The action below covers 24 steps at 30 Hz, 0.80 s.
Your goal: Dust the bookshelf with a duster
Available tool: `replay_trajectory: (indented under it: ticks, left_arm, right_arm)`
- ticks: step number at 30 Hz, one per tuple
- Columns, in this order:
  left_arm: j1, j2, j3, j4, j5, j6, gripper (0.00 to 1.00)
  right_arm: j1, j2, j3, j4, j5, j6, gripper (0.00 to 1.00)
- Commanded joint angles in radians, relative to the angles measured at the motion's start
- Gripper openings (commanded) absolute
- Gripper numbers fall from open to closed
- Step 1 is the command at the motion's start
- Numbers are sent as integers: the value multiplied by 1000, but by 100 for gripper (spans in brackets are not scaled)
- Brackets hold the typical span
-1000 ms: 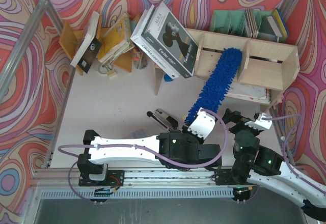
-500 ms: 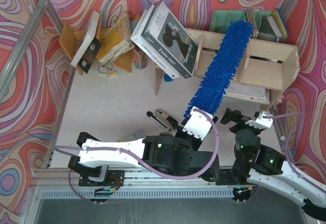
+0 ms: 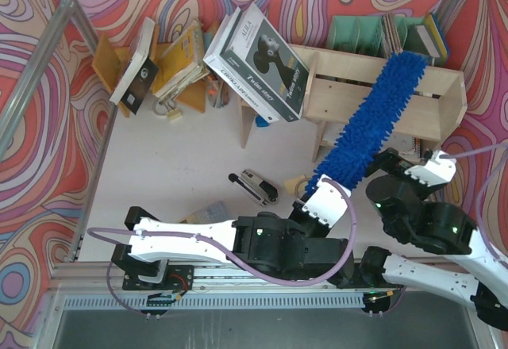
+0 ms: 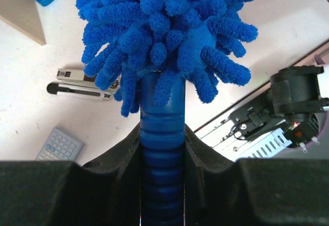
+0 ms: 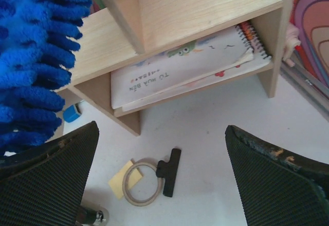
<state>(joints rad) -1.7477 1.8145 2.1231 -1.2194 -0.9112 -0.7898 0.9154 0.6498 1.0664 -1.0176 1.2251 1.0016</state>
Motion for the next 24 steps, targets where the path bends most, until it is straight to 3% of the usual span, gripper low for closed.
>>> replay_trajectory:
  ticks: [1, 5, 7, 16, 24]
  left_arm:
    - [-1, 12, -26, 114, 33, 86, 0]
    - [23, -2, -71, 168, 94, 100, 0]
    - [39, -13, -107, 197, 122, 100, 0]
    - [90, -10, -147, 229, 204, 113, 0]
    - [131, 30, -175, 250, 286, 116, 0]
  right_arm:
    - [-2, -75, 30, -64, 50, -78, 99]
    - [-2, -224, -79, 372, -60, -531, 99]
    - [-2, -282, -131, 477, -128, -640, 99]
    - [-1, -254, -194, 458, -180, -596, 99]
    - [-2, -391, -252, 530, -195, -630, 99]
